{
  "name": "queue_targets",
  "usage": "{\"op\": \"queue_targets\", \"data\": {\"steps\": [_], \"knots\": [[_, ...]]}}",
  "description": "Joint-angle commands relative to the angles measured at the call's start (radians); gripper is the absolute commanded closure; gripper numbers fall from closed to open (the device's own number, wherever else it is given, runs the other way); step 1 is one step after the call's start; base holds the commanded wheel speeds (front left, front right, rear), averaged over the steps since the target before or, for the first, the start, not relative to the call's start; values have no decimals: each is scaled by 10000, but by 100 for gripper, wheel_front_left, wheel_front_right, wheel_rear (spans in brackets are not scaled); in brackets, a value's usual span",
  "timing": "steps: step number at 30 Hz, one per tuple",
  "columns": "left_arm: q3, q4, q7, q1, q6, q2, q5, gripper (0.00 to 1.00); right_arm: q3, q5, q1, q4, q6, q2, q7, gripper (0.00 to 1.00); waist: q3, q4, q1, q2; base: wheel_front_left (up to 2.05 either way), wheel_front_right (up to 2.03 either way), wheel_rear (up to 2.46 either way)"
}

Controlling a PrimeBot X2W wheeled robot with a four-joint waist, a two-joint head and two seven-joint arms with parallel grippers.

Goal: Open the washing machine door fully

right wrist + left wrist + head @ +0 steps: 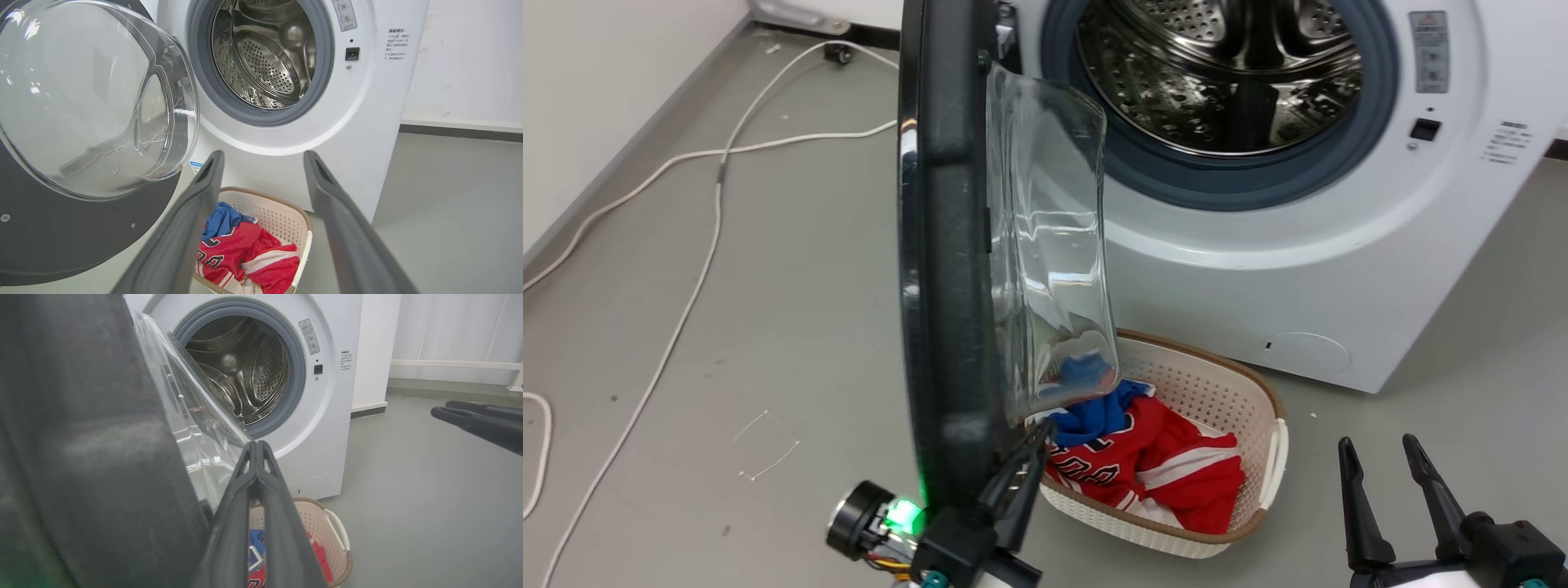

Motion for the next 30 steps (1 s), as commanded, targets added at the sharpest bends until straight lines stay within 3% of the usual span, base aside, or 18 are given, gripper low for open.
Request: {"op": "queue_targets", "data": {"steps": [1, 7, 11, 17, 30], "knots": [[481, 73, 46, 76, 223, 182, -127, 100, 13, -52, -130, 6, -2, 19, -17, 0, 98, 369, 0, 0, 0, 0, 0], [1145, 1, 38, 255, 391, 267, -334, 100, 4, -122, -205, -4, -2, 19, -17, 0, 261, 699, 0, 0, 0, 0, 0], [2339, -18, 37, 260, 719, 500, -642, 100, 13, -216, -309, -20, -2, 19, -17, 0, 388, 812, 0, 0, 0, 0, 0], [4184, 200, 37, 124, 791, 927, -1025, 100, 62, -360, -451, -4, -2, 17, -17, 0, 688, 728, 0, 0, 0, 0, 0], [6740, 1038, 37, -890, 469, 912, -1360, 100, 16, -746, -1013, -88, -2, 17, -17, 0, 1621, 401, 0, 0, 0, 0, 0]]}}
